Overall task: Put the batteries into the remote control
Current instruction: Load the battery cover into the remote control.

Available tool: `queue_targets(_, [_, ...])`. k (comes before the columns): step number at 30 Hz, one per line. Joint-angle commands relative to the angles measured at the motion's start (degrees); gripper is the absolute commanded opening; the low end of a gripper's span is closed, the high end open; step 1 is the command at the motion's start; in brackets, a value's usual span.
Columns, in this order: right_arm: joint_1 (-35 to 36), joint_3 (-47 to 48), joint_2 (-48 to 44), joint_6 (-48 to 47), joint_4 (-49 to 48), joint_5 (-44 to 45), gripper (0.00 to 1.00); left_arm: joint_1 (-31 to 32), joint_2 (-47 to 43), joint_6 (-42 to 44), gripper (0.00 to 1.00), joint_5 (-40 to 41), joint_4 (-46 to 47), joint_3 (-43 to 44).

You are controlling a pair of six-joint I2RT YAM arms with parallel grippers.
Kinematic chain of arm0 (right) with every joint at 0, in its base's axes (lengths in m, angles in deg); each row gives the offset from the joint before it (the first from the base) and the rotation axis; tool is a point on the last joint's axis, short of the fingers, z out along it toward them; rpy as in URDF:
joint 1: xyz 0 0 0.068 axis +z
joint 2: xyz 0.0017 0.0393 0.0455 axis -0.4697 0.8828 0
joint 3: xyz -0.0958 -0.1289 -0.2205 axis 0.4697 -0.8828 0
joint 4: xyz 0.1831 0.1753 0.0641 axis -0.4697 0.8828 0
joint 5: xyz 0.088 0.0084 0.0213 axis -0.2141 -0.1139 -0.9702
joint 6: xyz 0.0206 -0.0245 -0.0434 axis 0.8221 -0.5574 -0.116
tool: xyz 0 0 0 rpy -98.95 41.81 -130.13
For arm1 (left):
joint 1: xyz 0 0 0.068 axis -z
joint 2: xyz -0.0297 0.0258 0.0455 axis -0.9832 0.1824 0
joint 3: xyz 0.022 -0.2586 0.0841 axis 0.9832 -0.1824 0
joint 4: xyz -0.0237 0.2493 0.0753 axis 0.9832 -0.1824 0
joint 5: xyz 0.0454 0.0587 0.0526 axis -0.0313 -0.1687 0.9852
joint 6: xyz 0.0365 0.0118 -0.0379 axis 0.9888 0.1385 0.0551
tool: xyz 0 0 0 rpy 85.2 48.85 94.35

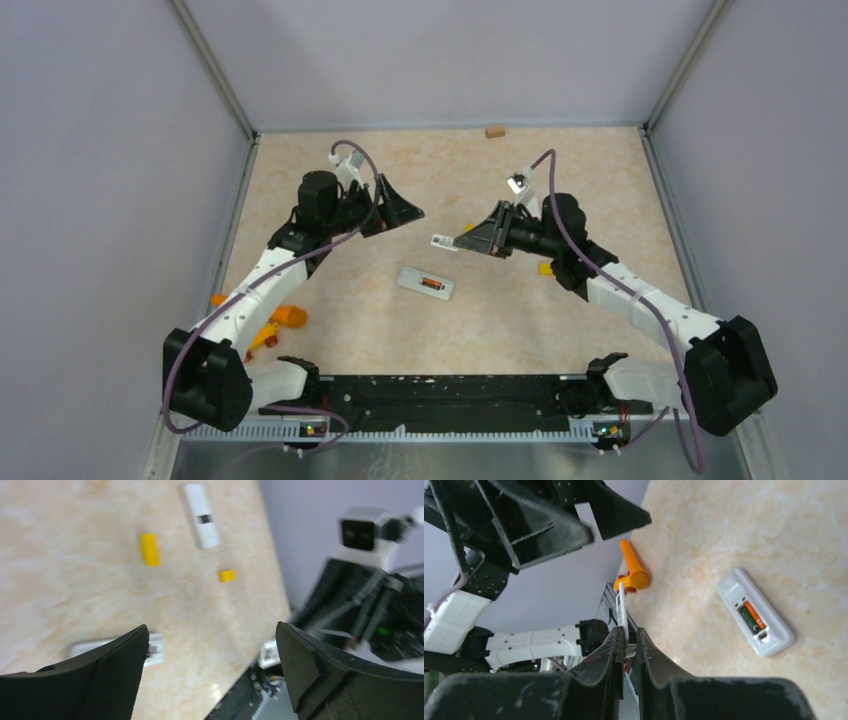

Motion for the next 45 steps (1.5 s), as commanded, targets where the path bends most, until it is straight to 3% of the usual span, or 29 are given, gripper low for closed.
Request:
queue_targets(1, [6.48,-2.31,2.97,0.70,0.58,10.19,0.00,-1.36,-1.59,5.38,0.99,19.99,-6.13,-6.05])
queue_targets(5, [9.20,-4.81,7.74,3.46,-3.05,13.76,0.00,-2.15,0.62,5.29,0.99,26.38,-9.49,-8.61])
queue_targets(13, [12.33,-2.90,16.50,1.06,-4.49,17.75,0.00,-3.63,7.40,5.46,0.96,21.94,-11.17,-9.54])
queue_targets(19, [12.51,-0.31,22.30,1.48,-0.20,18.10,0.00,-3.82,13.12,5.90,0.79,15.10,-9.08,-9.98])
queue_targets(24, [12.51,0.30,25.00,2.09,-2.91,18.02,0.00,-3.84,16.46,6.58,0.65,11.61,-7.40,-9.99])
queue_targets(45, [12.59,0.11,29.92,4.90,-6.43,16.83,0.00,-3.82,19.42,6.45,0.62,8.53,-4.47,-11.83])
